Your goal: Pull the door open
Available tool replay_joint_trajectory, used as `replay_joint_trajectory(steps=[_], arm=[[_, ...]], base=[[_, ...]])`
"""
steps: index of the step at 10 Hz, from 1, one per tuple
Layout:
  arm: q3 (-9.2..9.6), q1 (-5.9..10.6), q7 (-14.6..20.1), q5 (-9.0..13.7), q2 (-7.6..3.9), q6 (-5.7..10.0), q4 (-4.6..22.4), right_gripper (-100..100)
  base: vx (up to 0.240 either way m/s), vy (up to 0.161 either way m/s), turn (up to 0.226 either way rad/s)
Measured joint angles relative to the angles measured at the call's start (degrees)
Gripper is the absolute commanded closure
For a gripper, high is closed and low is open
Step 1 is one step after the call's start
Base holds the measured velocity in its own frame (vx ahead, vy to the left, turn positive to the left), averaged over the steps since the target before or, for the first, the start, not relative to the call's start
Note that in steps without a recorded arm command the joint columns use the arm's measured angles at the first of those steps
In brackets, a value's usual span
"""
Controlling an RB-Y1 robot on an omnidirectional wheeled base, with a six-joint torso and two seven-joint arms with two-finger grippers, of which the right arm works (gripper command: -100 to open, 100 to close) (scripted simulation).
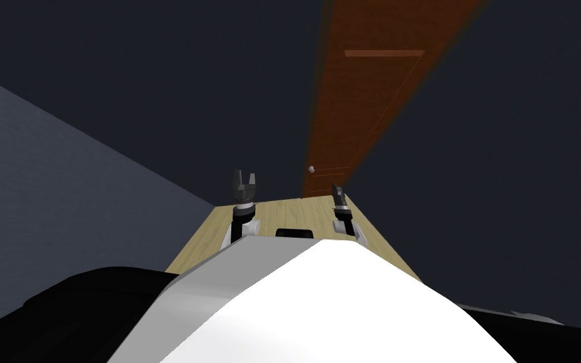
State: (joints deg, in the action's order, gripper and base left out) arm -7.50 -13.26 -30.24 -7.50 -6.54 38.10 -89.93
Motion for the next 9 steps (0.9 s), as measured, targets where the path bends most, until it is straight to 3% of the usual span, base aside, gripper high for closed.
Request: replay_joint_trajectory(steps=[9], arm=[[-1.2, 4.05, -9.42, -3.9, -0.93, 3.1, 12.82, -100]], base=[[0.101, -0.01, 0.012]])
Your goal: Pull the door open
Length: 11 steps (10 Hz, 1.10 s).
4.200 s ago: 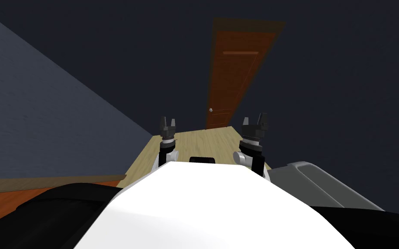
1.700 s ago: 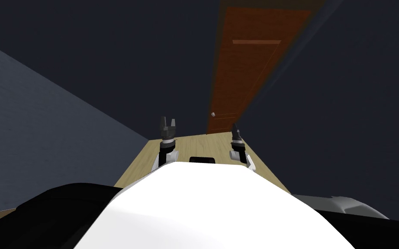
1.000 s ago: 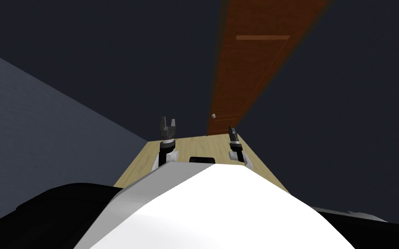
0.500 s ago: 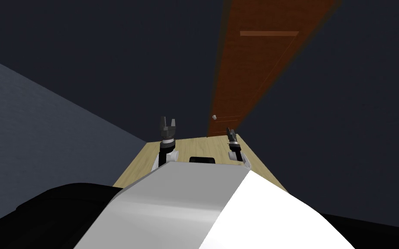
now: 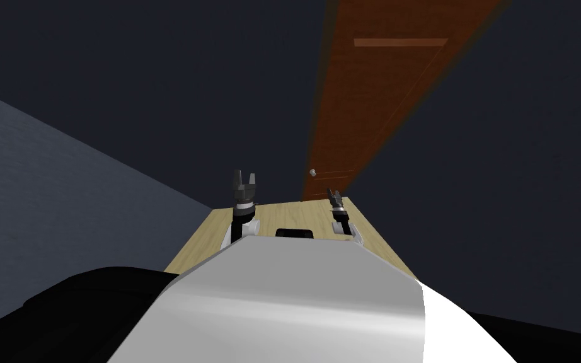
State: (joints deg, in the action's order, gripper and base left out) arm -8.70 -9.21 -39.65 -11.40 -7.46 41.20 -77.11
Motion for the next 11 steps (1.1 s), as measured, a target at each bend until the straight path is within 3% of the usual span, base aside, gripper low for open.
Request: replay_joint_trajectory(steps=[11], arm=[[-1.51, 5.26, -10.84, -4.43, -0.91, 3.89, 15.61, -100]], base=[[0.098, -0.011, 0.012]])
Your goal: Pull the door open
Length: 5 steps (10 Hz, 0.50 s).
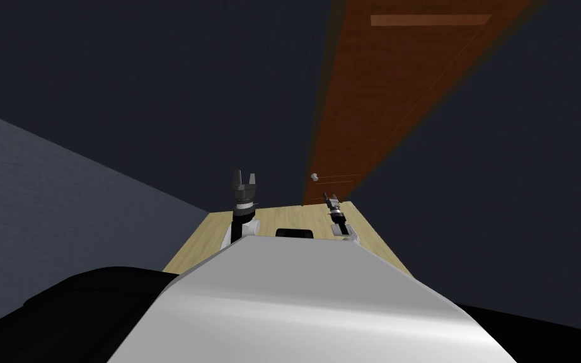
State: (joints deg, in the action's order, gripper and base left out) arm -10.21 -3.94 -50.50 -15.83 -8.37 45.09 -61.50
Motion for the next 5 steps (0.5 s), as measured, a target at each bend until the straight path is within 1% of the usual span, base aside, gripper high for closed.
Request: replay_joint_trajectory(steps=[2, 4, 5], arm=[[-0.25, 0.78, -2.28, -0.95, 0.03, 0.77, 2.93, -100], [-0.57, 2.02, -4.56, -1.8, -0.05, 1.52, 6.19, -100], [-0.7, 2.42, -5.62, -2.31, -0.23, 1.85, 7.62, -100]], base=[[0.125, -0.011, 0.016], [0.119, -0.008, 0.011], [0.129, -0.015, 0.013]])
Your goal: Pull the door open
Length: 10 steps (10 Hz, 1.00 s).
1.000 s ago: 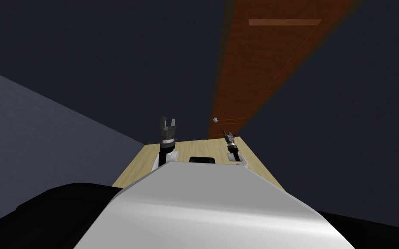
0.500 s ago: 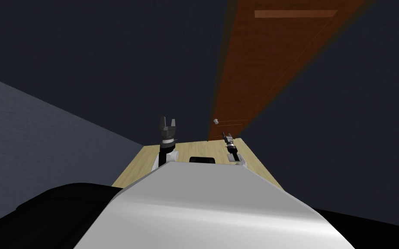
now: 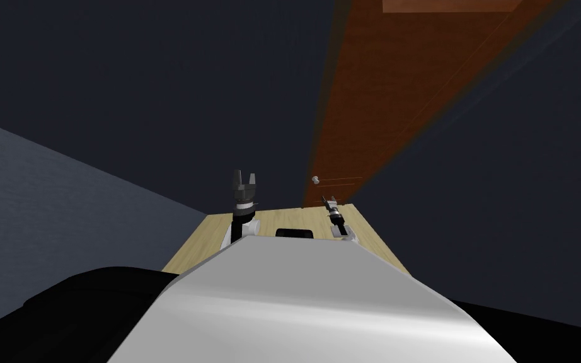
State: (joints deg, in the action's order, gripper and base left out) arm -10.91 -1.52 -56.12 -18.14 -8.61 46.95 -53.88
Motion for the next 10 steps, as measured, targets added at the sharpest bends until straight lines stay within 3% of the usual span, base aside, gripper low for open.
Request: replay_joint_trajectory(steps=[9, 10], arm=[[-1.23, 4.24, -8.82, -3.55, -0.5, 3.11, 12.61, -100], [-1.23, 4.3, -9.51, -4.0, -0.56, 3.07, 13.09, -100]], base=[[0.116, -0.01, 0.011], [0.06, -0.007, 0.005]])
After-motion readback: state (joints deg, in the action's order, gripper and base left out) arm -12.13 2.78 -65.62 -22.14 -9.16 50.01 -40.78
